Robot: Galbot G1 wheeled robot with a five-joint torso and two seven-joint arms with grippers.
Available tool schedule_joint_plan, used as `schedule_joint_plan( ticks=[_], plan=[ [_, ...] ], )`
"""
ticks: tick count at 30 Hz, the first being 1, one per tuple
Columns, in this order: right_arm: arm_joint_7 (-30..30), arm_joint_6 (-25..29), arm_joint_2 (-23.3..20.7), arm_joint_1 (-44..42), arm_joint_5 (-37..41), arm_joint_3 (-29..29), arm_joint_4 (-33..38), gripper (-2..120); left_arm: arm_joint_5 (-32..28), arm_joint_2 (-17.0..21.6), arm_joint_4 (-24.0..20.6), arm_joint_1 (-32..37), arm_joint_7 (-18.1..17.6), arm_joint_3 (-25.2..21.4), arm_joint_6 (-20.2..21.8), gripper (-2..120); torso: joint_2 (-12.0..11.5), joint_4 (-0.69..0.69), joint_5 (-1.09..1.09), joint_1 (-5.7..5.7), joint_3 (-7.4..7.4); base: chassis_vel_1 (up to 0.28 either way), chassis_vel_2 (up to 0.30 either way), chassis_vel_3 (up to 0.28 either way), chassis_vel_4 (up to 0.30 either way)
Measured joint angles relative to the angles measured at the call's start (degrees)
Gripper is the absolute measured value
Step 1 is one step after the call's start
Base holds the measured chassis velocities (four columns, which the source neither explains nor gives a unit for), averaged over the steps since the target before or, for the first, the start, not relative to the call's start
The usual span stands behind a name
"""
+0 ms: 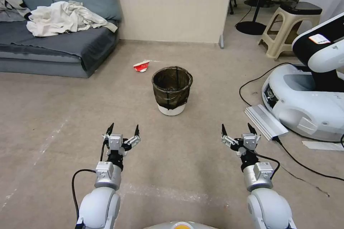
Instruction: Pick up the trash can from the floor.
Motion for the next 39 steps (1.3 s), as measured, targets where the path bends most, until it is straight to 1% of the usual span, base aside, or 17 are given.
schedule_joint_plan(
  ticks=[14,16,17,18,19,20,23,24,26,27,29,30,31,32,33,34,39],
  plan=[
    [0.0,-0.3,0.0,-0.2,0.1,0.2,0.3,100,-0.2,0.0,-0.4,0.1,0.0,-0.1,0.1,100,0.0,0.00,0.00,0.00,0.00,0.000,0.000,0.000,0.000],
    [0.0,-0.8,0.1,-0.5,0.3,0.5,0.9,100,-2.0,-0.3,-3.0,1.0,0.5,-1.3,2.0,100,0.0,0.00,-0.02,0.00,0.00,0.000,0.000,0.000,0.000],
    [0.0,-0.8,0.1,-0.5,0.3,0.5,0.9,100,-2.0,-0.3,-3.0,1.0,0.5,-1.3,2.0,100,0.0,0.00,-0.02,0.00,0.00,0.000,0.000,0.000,0.000],
    [0.0,-1.9,0.2,-1.1,0.8,1.0,2.5,100,-3.6,-0.5,-5.3,1.7,0.9,-2.5,3.6,100,0.0,0.01,0.05,0.00,0.00,0.000,0.000,0.000,0.000],
    [0.0,-3.0,0.4,-1.7,1.3,1.7,4.0,100,-5.0,-0.7,-7.4,2.4,1.4,-3.5,5.2,100,0.0,0.01,0.00,0.00,0.00,0.000,0.000,0.000,0.000],
    [0.0,-3.0,0.4,-1.7,1.3,1.7,4.0,100,-5.0,-0.7,-7.4,2.4,1.4,-3.5,5.2,100,0.0,0.01,0.00,0.00,0.00,0.000,0.000,0.000,0.000],
    [-0.1,-8.3,1.0,-4.6,3.7,4.7,11.1,100,-10.7,-1.4,-14.9,4.9,3.3,-7.3,10.3,100,0.0,-0.01,0.00,0.00,0.00,0.000,0.000,0.000,0.000],
    [-0.1,-8.3,1.0,-4.6,3.7,4.7,11.1,100,-10.7,-1.4,-14.9,4.9,3.3,-7.3,10.3,100,0.0,-0.01,0.00,0.00,0.00,0.000,0.000,0.000,0.000],
    [-0.2,-11.2,1.3,-6.2,5.0,6.3,15.1,100,-12.9,-1.4,-16.5,6.1,3.6,-8.6,10.1,100,0.0,0.01,0.04,-0.01,0.00,0.000,0.000,0.000,0.000],
    [-0.2,-12.6,1.5,-7.1,5.7,7.2,17.2,100,-13.4,-1.3,-16.6,6.4,3.8,-8.9,9.7,100,0.0,0.00,-0.02,0.00,0.00,0.000,0.000,0.000,0.000],
    [-0.3,-12.4,1.5,-7.3,6.1,7.3,17.8,100,-13.5,-1.3,-16.6,6.5,3.8,-8.9,9.4,100,0.0,-0.03,-0.07,0.00,0.00,0.000,0.000,0.000,0.000],
    [-0.9,-11.7,1.4,-7.7,7.7,7.3,18.1,100,-13.6,-1.2,-16.5,6.6,3.9,-8.9,8.9,100,0.0,0.02,0.01,0.00,0.00,0.000,0.000,0.000,0.000],
    [-1.6,-10.4,1.2,-8.4,10.0,7.6,18.6,100,-13.6,-1.0,-16.0,6.7,4.1,-9.0,8.1,100,0.0,-0.02,0.04,0.00,0.00,0.000,0.000,0.000,0.000],
    [-1.6,-10.4,1.2,-8.4,10.0,7.6,18.6,100,-13.6,-1.0,-16.0,6.7,4.1,-9.0,8.1,100,0.0,-0.02,0.04,0.00,0.00,0.000,0.000,0.000,0.000],
    [-2.0,-9.5,1.1,-8.6,11.0,7.7,18.9,100,-13.6,-0.7,-15.4,6.7,4.3,-8.9,7.1,100,0.0,-0.01,-0.05,0.00,0.00,0.000,0.000,0.000,0.000],
    [-2.2,-7.7,0.8,-8.7,11.5,7.6,18.3,100,-13.6,-0.4,-14.7,6.7,4.9,-8.9,6.2,100,0.0,0.00,0.02,-0.01,0.00,0.000,0.000,0.000,0.000],
    [-2.2,-4.6,0.3,-8.5,12.2,7.2,17.1,100,-13.7,0.1,-13.4,6.5,6.0,-9.0,4.2,100,0.0,0.00,0.02,-0.01,0.00,0.000,0.000,0.000,0.000]
  ],
)
